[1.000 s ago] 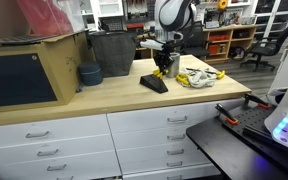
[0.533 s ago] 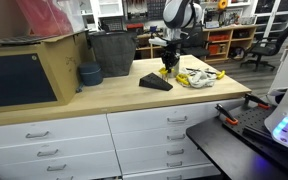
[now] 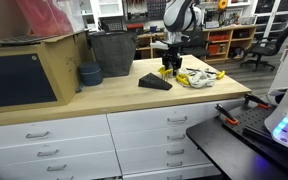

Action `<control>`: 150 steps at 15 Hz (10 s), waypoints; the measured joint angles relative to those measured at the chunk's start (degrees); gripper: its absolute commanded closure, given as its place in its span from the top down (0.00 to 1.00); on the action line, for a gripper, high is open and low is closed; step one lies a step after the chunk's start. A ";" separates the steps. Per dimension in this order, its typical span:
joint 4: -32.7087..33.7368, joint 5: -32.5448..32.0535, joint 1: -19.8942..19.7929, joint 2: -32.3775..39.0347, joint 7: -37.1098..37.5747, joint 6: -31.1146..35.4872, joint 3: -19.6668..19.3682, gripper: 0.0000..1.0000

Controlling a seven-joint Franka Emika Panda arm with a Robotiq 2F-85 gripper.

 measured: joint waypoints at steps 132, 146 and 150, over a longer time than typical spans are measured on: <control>36.72 -8.98 6.24 17.89 -25.62 -9.74 -7.95 0.00; 58.12 -8.07 6.63 37.59 -25.78 -20.48 -5.63 0.00; 59.79 -8.19 7.34 40.71 -26.24 -21.05 -5.64 0.00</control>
